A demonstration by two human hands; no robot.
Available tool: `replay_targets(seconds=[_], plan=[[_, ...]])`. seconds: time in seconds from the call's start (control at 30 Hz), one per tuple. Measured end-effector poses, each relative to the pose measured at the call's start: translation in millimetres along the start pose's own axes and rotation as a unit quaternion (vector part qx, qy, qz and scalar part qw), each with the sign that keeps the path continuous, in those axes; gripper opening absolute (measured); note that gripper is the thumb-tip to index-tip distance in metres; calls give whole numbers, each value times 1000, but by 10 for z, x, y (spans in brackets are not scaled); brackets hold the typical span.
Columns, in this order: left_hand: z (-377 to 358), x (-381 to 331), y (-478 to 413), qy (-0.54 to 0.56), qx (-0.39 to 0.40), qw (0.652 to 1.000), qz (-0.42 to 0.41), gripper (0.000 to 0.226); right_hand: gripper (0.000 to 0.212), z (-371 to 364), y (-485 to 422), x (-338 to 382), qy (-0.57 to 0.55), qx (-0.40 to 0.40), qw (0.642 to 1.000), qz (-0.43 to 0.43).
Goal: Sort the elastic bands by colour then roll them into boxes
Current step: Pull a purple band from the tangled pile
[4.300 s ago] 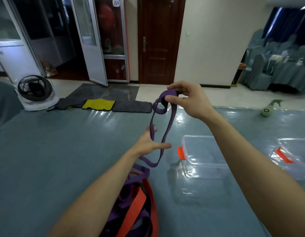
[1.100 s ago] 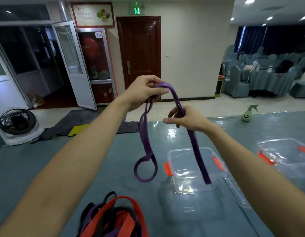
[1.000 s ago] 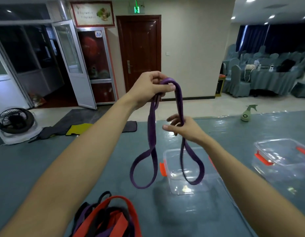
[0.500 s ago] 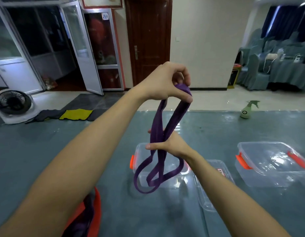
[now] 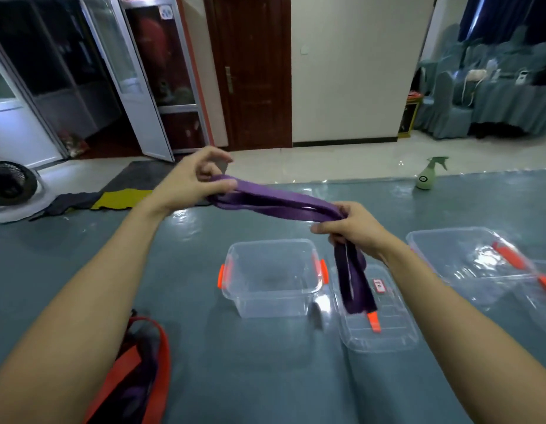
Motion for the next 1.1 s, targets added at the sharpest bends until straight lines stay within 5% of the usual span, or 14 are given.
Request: replay_targets(seconds=[0.13, 0.23, 0.43, 0.53, 0.7, 0.83, 1.1], plan=[[-835, 735, 587, 8, 136, 988, 74, 24, 32, -84, 112, 182, 84, 47, 995, -24], [-1485, 941, 935, 46, 190, 974, 116, 21, 56, -353, 182, 88, 48, 42, 996, -60], [-2674, 626, 1385, 133, 313, 934, 109, 109, 46, -605, 316, -383, 43, 1, 986, -160], [-3087, 486, 1530, 97, 278, 945, 140, 98, 40, -642, 446, -593, 41, 8, 980, -194], [-3628, 228, 1650, 96, 256, 937, 218, 56, 25, -728, 475, -989, -158, -31, 954, -254], [-3876, 291, 1826, 102, 216, 930, 280, 39, 13, -505, 568, -1325, -210, -26, 936, -279], [-4134, 210, 1789, 227, 350, 863, 286, 35, 25, 194, 635, -1787, -278, -60, 916, -283]])
Point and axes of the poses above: each hand's wrist, its own y-axis away from the middle knuckle, its own z-axis out of the back of the hand, x = y × z, the point moved 1 cm from there along -y, towards the middle knuckle, and after that the axes turned 13 degrees about -y, right-handed, at the moved point
